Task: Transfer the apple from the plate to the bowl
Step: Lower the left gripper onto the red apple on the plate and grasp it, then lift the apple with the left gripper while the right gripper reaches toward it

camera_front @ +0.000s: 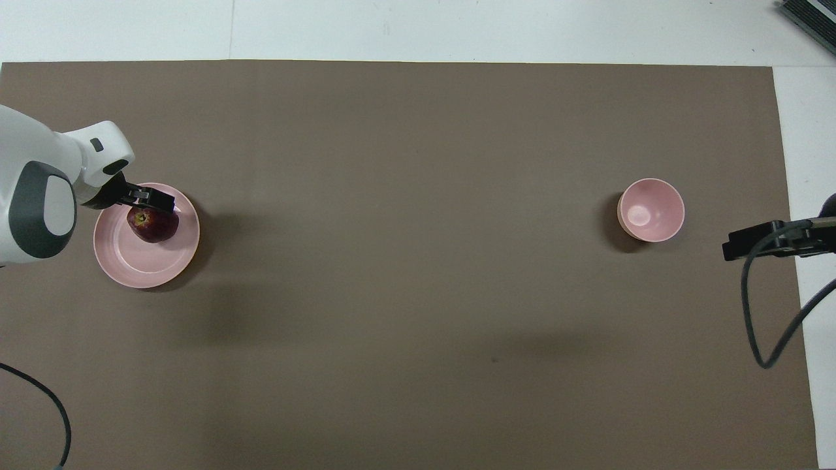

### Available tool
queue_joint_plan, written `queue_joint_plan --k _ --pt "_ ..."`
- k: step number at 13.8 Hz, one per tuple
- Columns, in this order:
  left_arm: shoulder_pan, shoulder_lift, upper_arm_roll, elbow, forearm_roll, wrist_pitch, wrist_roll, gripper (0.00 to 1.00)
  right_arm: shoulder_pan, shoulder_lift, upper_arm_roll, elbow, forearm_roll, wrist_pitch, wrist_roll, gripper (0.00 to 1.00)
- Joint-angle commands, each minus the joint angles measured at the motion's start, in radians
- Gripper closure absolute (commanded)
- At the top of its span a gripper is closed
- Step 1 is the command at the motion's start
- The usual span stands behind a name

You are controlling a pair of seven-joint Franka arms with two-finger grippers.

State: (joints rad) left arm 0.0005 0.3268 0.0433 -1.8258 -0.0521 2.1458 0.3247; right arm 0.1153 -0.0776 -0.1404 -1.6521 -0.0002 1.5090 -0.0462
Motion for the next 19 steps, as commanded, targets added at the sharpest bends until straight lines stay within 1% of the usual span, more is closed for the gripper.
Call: queue_joint_plan --k 1,2,3,4,5,7,10,13,16,18,19 --pt "0.019 0.003 -0.003 -0.064 0.012 0.081 0.028 0.0 -0.011 -0.027 0.008 -0.031 0.009 0.005 0.017 0.0" --pt "0.019 0.033 -0.003 -0.073 0.012 0.113 0.034 0.0 -0.011 -0.027 0.008 -0.031 0.009 0.005 0.017 0.0" --pt "0.021 0.061 -0.003 -0.075 0.012 0.135 0.037 0.06 -0.011 -0.027 0.008 -0.031 0.009 0.005 0.017 0.0" --pt "0.023 0.064 -0.003 -0.072 0.011 0.126 0.037 0.65 -0.011 -0.027 0.008 -0.031 0.009 0.005 0.017 0.0" --pt "0.023 0.064 -0.003 -0.057 0.011 0.094 0.034 1.0 -0.011 -0.028 0.008 -0.031 0.009 0.005 0.017 0.0" --pt "0.019 0.051 -0.002 -0.043 0.011 0.069 0.03 1.0 -0.011 -0.033 0.008 -0.041 0.009 0.007 0.017 0.0" --pt "0.023 0.009 -0.002 -0.03 0.009 0.031 0.023 1.0 -0.011 -0.037 0.008 -0.045 0.009 0.007 0.017 0.0" --pt "0.019 -0.009 -0.003 0.048 0.009 -0.068 -0.042 1.0 -0.011 -0.037 0.008 -0.045 0.009 0.007 0.017 0.0" --pt "0.004 -0.015 -0.005 0.152 0.009 -0.211 -0.142 1.0 -0.006 -0.022 0.008 -0.012 0.008 -0.001 0.011 0.0" --pt "-0.014 -0.032 -0.017 0.169 -0.003 -0.245 -0.208 1.0 0.003 -0.024 0.015 0.003 0.006 0.007 0.009 0.0" --pt "-0.034 -0.04 -0.019 0.169 -0.015 -0.245 -0.251 1.0 0.001 -0.021 0.016 0.039 0.0 0.007 0.003 0.0"
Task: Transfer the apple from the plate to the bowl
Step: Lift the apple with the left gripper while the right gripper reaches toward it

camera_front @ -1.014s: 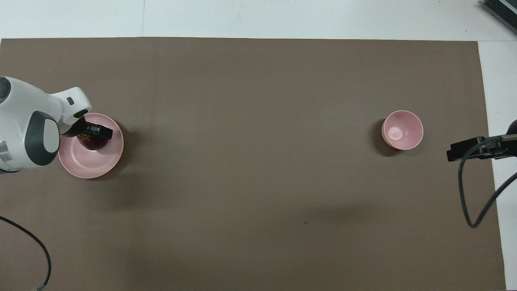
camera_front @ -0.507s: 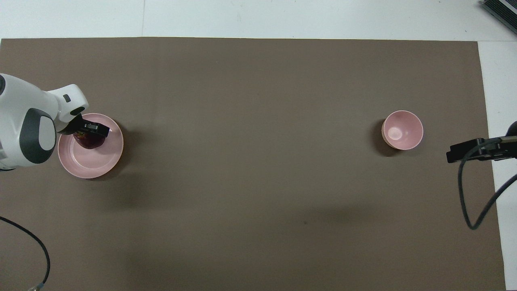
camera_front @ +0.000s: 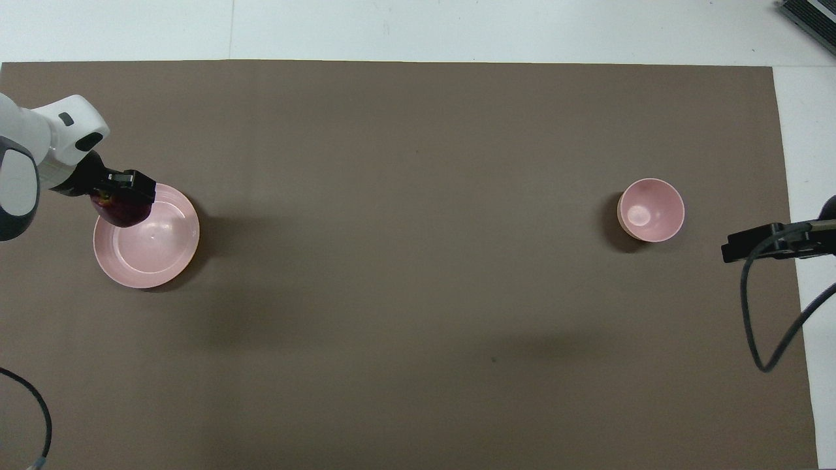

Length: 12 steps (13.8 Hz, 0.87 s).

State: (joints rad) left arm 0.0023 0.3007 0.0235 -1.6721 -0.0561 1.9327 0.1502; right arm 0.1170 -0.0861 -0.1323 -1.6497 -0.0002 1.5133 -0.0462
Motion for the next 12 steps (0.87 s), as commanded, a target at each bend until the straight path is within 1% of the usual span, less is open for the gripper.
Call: queue_joint_plan --k 1,3,5,7,10,12 --pt "-0.07 -0.021 0.001 0.015 -0.022 -0.037 -0.134 1.0 -0.01 -0.012 0.006 0.038 0.008 0.004 -0.013 0.0" --pt "-0.14 -0.026 0.001 0.014 -0.025 -0.04 -0.265 1.0 -0.013 -0.014 0.006 0.03 0.034 0.007 -0.079 0.0" --pt "-0.203 -0.026 0.001 0.014 -0.059 -0.029 -0.383 1.0 -0.019 -0.014 -0.001 0.018 0.126 0.059 -0.081 0.0" --pt "-0.263 -0.028 0.001 0.012 -0.093 -0.032 -0.428 1.0 -0.02 -0.011 0.0 -0.007 0.173 0.105 -0.086 0.0" --pt "-0.298 -0.047 0.001 -0.004 -0.103 -0.05 -0.448 1.0 -0.022 0.002 0.0 -0.065 0.303 0.182 -0.121 0.0" --pt "-0.292 -0.058 0.003 -0.006 -0.102 -0.156 -0.455 1.0 -0.033 0.029 0.0 -0.081 0.389 0.226 -0.176 0.0"
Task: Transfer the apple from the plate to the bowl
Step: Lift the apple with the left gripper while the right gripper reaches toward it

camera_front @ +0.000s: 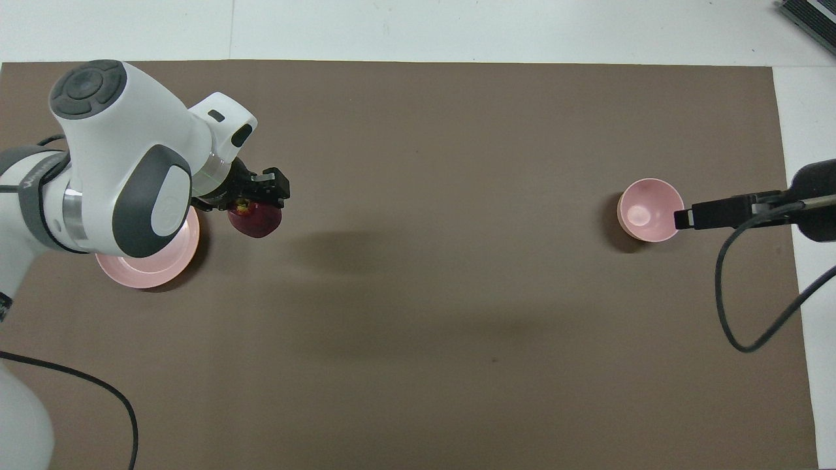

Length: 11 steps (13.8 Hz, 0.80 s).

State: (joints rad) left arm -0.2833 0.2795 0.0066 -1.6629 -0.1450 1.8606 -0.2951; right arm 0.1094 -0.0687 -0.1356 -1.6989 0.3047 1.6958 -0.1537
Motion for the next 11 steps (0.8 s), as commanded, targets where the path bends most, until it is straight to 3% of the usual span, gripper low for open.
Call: queue_joint_plan --k 1,4,6,9,11 --pt "-0.002 -0.04 0.018 -0.015 -0.013 -0.113 -0.01 1.0 -0.033 0.029 0.002 -0.041 0.146 0.05 -0.098 0.0" --pt "0.019 -0.042 0.024 -0.012 -0.053 -0.178 -0.05 1.0 -0.03 0.067 0.004 -0.083 0.229 0.111 -0.217 0.0" --pt "0.047 -0.034 0.024 -0.008 -0.218 -0.248 -0.064 1.0 -0.033 0.099 0.004 -0.125 0.34 0.13 -0.301 0.0" --pt "0.014 -0.03 0.013 -0.027 -0.315 -0.291 -0.081 1.0 -0.025 0.136 0.005 -0.169 0.424 0.172 -0.453 0.0" --pt "0.001 -0.025 0.01 -0.041 -0.492 -0.294 -0.194 1.0 0.015 0.129 0.004 -0.22 0.531 0.188 -0.463 0.0"
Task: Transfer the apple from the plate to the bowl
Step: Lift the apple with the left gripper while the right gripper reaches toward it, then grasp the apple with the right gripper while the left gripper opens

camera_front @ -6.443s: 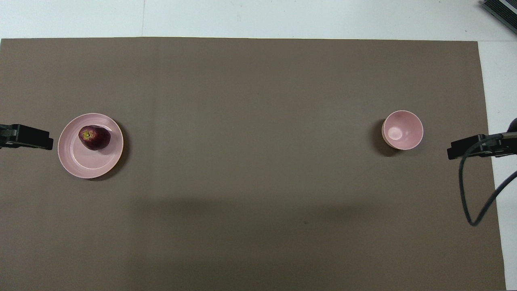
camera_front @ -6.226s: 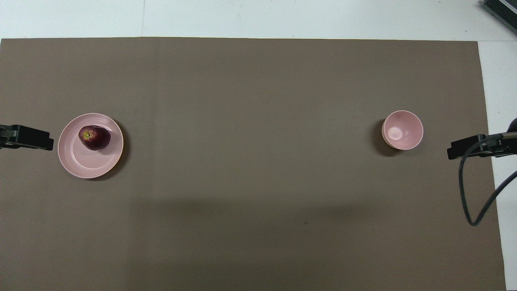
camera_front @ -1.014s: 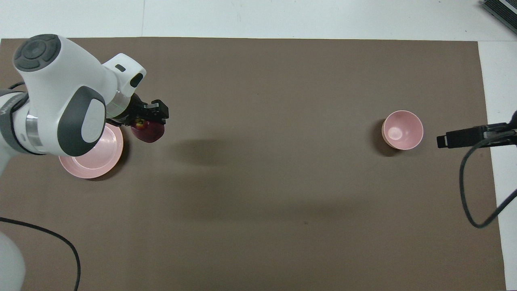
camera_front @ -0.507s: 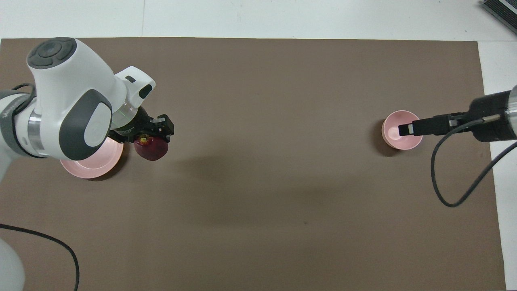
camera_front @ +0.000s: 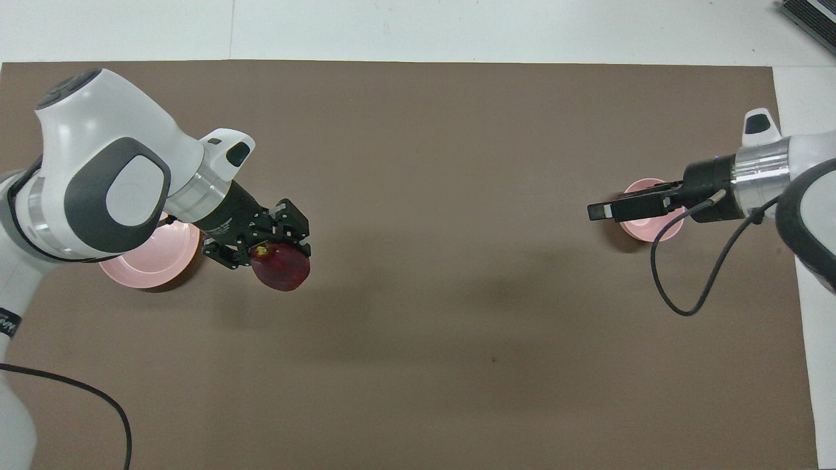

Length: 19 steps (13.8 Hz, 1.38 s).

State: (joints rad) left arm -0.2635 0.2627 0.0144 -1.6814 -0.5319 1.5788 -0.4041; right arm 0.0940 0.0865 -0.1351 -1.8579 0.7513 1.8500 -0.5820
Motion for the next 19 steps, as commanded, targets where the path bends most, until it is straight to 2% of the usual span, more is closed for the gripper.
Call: queue_joint_plan --k 1,3,5,7,8,10,12,15,19 --pt "-0.051 -0.01 -0.002 -0.029 -0.146 -0.002 -0.141 1.0 0.062 -0.036 0.005 -0.079 0.112 0.055 -0.024 0.0" --pt "-0.088 -0.011 -0.004 -0.031 -0.317 0.01 -0.313 1.0 0.116 -0.054 0.005 -0.137 0.277 0.069 -0.003 0.0" --pt "-0.124 -0.014 -0.005 -0.041 -0.426 0.052 -0.433 1.0 0.156 -0.07 0.006 -0.185 0.396 0.092 0.002 0.0" --pt "-0.155 -0.023 -0.01 -0.095 -0.582 0.119 -0.476 1.0 0.183 -0.094 0.006 -0.256 0.579 0.097 0.008 0.0" --pt "-0.161 -0.026 -0.019 -0.133 -0.674 0.156 -0.476 1.0 0.191 -0.109 0.006 -0.271 0.626 0.094 0.028 0.0" --pt "-0.175 -0.026 -0.065 -0.164 -0.764 0.243 -0.483 1.0 0.182 -0.128 0.005 -0.302 0.73 0.031 0.071 0.0" --pt "-0.175 -0.03 -0.086 -0.201 -0.935 0.265 -0.484 1.0 0.146 -0.146 0.005 -0.322 0.767 -0.047 0.085 0.0" --pt "-0.175 -0.042 -0.12 -0.222 -1.045 0.306 -0.486 1.0 0.095 -0.168 0.003 -0.354 0.774 -0.104 0.082 0.0" --pt "-0.169 -0.048 -0.126 -0.225 -1.079 0.299 -0.486 1.0 0.092 -0.174 0.002 -0.362 0.763 -0.104 0.076 0.0"
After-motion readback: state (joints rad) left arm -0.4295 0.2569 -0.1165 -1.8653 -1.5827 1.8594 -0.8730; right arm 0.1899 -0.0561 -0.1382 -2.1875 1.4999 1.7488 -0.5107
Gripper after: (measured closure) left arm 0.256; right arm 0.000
